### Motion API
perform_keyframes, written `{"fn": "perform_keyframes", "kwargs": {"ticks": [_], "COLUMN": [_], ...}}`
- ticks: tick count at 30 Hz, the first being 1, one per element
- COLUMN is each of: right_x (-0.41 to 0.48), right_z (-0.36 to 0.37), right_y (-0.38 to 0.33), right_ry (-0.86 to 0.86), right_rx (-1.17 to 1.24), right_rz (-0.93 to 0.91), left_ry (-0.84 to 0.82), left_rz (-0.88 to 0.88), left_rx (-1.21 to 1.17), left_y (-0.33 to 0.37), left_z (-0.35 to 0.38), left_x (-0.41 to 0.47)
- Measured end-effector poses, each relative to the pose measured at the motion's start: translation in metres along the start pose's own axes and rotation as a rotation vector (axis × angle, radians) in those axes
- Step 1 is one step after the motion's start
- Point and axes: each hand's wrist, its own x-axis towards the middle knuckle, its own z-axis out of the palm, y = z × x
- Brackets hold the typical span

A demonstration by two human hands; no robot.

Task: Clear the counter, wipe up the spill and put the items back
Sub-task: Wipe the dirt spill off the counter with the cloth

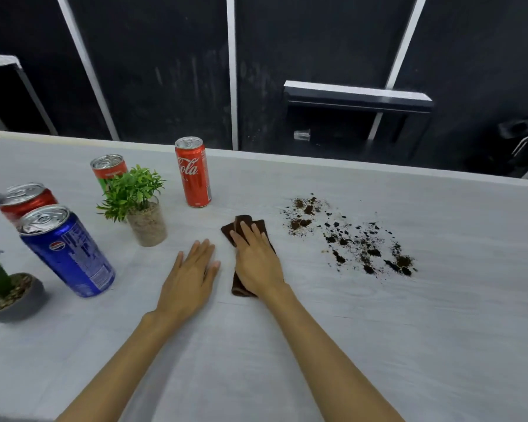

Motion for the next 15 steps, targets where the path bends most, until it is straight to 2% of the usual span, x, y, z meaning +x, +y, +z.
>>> {"fn": "perform_keyframes", "kwargs": {"ticks": [7,9,12,15], "right_x": [0.026,0.027,0.03,0.036], "right_z": [-0.038,-0.051,-0.066,-0.062], "right_y": [0.08,0.099,0.11,0.087], "right_ry": [-0.013,0.023,0.133,0.226], "right_rx": [-0.053,0.022,0.257,0.37], "right_rz": [0.065,0.134,0.27,0.262], "left_ry": [-0.072,-0.079,-0.091,-0.073], "left_rz": [0.03,0.045,0.064,0.063], "left_rx": [0.018,-0.004,-0.046,-0.063], "left_y": [0.024,0.027,0.025,0.022], "left_z": [0.012,0.015,0.015,0.013], "left_x": [0.043,0.052,0.064,0.078]}}
